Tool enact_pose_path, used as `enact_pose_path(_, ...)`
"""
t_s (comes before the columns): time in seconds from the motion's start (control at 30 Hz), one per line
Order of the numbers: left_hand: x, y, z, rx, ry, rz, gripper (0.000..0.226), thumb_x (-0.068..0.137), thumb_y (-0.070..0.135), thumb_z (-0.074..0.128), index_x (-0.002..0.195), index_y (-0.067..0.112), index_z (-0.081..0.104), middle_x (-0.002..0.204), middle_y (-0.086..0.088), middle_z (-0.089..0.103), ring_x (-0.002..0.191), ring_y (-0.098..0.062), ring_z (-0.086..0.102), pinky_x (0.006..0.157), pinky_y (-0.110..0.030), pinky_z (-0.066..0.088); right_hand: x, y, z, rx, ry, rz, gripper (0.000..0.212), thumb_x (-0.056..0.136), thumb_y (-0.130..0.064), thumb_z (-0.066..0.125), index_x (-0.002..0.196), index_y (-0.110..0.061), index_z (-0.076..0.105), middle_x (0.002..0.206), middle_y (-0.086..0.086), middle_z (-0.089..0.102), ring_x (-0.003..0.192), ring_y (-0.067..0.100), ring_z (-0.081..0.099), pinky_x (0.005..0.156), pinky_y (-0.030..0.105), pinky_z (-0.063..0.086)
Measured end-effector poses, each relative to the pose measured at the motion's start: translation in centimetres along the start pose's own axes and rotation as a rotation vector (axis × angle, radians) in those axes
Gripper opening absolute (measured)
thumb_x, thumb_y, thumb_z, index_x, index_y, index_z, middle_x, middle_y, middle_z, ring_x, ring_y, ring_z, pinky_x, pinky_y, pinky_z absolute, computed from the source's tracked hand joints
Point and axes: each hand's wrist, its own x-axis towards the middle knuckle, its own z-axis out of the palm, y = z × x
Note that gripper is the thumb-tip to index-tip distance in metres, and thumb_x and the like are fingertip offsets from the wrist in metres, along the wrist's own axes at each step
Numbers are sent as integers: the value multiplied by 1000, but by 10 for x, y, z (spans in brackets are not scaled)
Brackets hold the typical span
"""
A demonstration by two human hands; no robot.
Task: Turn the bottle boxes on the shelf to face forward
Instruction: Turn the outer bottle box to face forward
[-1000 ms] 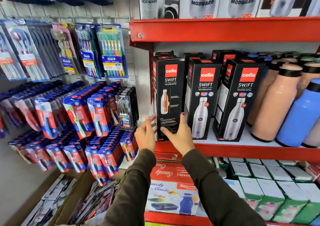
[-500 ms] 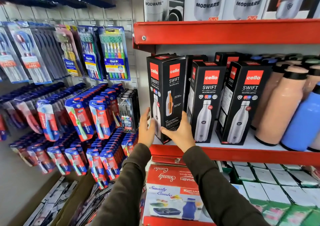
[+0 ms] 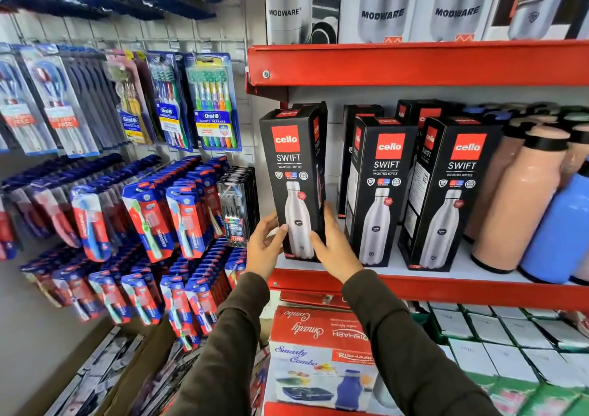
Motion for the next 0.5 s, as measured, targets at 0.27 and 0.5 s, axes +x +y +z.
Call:
enact_pose_path(0.27,-5,-2,12,62,97,58,30,94,19,63,123,27,59,125,5,64,121,-19,61,102,-46,52,3,5,9,-2,80,49,66,99,-10,45,156,-17,11,158,5,32,142,18,37,110,18,23)
enact_pose_path(0.5,-4,-8,20,145,101,93,28,94,23,64,117,38,58,117,20,62,109,1,61,83,-3,47,5,13,11,-9,101,71,67,99,-7,42,156,-21,10,159,4,29,142,20,37,115,27,28)
